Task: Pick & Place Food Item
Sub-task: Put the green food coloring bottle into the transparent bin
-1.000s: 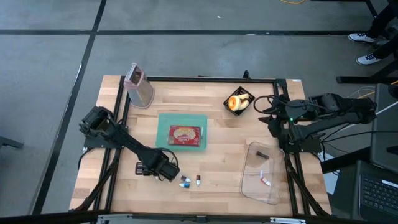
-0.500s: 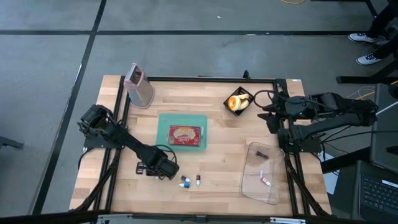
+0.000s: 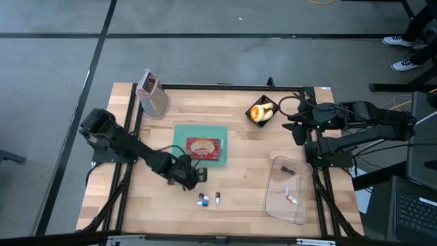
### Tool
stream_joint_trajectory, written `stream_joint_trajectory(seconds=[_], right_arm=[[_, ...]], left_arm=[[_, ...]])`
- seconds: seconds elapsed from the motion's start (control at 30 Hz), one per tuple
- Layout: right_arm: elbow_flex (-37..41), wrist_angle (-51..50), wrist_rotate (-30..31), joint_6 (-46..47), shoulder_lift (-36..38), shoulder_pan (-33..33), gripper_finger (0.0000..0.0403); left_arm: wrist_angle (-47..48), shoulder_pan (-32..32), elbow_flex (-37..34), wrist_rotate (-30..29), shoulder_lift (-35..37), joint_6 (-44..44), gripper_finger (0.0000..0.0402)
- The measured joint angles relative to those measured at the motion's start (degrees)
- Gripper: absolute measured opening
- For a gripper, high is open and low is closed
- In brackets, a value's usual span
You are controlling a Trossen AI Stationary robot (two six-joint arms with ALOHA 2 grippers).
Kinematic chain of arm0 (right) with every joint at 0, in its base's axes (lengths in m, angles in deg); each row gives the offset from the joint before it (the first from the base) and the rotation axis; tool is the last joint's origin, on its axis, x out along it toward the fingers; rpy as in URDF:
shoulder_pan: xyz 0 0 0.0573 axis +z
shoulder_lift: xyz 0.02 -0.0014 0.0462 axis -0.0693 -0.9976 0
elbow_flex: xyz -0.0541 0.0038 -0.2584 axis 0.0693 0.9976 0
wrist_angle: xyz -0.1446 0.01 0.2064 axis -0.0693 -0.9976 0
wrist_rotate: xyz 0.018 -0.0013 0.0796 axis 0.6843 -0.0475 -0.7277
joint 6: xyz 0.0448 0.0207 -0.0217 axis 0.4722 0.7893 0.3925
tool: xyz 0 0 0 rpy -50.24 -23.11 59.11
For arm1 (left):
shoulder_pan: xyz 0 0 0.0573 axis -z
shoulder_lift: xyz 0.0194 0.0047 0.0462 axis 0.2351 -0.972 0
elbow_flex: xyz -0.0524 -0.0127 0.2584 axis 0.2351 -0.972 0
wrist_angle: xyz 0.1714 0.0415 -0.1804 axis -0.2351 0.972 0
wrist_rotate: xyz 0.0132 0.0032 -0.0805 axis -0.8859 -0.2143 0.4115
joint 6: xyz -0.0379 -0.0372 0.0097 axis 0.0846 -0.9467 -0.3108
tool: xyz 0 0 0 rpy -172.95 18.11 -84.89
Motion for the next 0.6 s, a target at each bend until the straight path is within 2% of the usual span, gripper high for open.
stream_joint_trajectory(seconds=[0.17, 0.3, 0.43, 0.6], right_arm=[[0.00, 0.51, -0.79, -1.57, 0.00, -0.81, 0.0194], [0.00, 0.78, -0.83, -2.62, 0.00, -1.31, 0.0194], [0.00, 1.92, -0.62, -3.71, 0.00, -1.91, 0.0194], [0.00, 4.72, 0.03, -4.31, 0.02, -3.26, 0.0194]], left_arm=[[-7.68, -3.63, 0.00, -11.99, 6.32, 9.76, 0.0066], [-17.36, -9.21, 0.01, -14.37, 9.51, 24.43, 0.0067], [-30.97, -16.53, 0.07, -9.98, 10.03, 43.36, 0.0066], [-44.73, -25.90, 0.36, 3.06, 7.91, 59.17, 0.0066]])
